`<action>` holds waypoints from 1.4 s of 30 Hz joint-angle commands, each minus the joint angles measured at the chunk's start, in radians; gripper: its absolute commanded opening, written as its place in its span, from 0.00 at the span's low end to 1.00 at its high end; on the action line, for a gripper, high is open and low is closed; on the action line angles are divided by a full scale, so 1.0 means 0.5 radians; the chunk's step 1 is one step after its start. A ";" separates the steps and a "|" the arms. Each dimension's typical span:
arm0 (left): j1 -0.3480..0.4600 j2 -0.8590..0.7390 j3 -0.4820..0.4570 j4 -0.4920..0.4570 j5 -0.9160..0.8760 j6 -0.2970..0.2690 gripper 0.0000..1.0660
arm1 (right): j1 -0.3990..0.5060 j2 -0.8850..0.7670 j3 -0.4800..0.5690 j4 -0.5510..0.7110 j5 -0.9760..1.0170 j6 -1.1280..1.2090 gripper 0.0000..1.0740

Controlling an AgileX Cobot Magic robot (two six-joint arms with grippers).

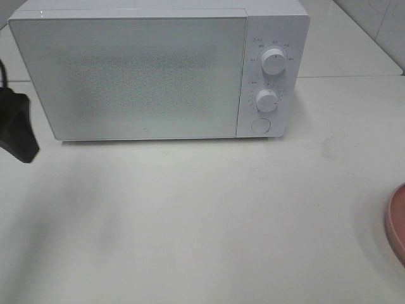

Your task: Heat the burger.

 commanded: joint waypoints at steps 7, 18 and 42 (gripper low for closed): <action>0.392 -0.334 0.066 0.000 0.128 -0.022 0.93 | -0.012 -0.050 0.006 0.006 0.000 -0.016 0.71; 0.452 -0.894 0.618 0.052 0.122 -0.020 0.93 | -0.012 -0.050 0.006 0.006 0.000 -0.016 0.71; 0.452 -2.084 1.088 0.084 -0.108 0.000 0.93 | -0.012 -0.050 0.006 0.006 0.000 -0.016 0.71</action>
